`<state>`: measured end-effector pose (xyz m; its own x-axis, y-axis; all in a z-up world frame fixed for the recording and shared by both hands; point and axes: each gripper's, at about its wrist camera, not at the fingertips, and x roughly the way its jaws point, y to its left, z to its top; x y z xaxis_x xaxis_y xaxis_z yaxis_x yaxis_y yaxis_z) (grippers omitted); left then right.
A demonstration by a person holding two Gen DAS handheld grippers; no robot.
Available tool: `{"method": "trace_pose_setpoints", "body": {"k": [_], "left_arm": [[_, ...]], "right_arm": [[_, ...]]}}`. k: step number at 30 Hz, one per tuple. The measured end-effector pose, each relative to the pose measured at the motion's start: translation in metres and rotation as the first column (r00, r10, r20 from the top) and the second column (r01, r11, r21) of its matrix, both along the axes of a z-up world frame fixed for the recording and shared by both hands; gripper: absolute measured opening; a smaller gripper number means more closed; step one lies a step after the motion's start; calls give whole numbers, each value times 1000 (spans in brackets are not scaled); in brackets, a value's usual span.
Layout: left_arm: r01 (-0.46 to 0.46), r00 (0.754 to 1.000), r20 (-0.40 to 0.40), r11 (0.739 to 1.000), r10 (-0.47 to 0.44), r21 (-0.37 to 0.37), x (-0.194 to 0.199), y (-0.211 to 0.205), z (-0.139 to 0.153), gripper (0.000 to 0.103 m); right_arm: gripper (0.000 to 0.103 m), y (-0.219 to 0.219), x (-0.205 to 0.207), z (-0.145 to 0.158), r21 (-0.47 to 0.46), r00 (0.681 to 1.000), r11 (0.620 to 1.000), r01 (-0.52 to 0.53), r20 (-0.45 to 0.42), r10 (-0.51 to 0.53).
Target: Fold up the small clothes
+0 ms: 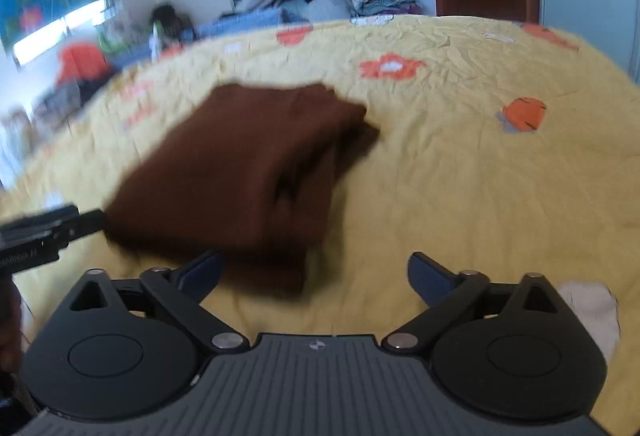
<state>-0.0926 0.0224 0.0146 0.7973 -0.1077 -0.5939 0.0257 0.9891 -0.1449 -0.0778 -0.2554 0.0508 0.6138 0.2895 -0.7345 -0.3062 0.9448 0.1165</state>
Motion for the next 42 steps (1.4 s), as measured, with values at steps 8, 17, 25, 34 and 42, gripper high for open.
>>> {"method": "trace_pose_setpoints", "body": {"k": [8, 17, 25, 34, 42], "left_arm": [[-26, 999, -30, 993, 29, 118, 4, -22, -20, 96], [-24, 999, -41, 991, 30, 135, 7, -25, -22, 103], [-23, 999, -39, 990, 29, 136, 6, -25, -21, 103], [-24, 999, -39, 990, 29, 136, 6, -25, -22, 103], [-23, 999, -39, 990, 29, 136, 5, -25, -22, 103]], "right_arm": [[103, 43, -10, -23, -145, 981, 970, 194, 55, -188], [103, 52, -15, -36, -112, 942, 943, 312, 163, -293], [103, 51, -16, -35, -109, 945, 947, 303, 163, -284], [103, 51, -18, -35, -109, 945, 947, 304, 164, -284], [103, 51, -18, -35, -109, 945, 946, 304, 164, -284]]}}
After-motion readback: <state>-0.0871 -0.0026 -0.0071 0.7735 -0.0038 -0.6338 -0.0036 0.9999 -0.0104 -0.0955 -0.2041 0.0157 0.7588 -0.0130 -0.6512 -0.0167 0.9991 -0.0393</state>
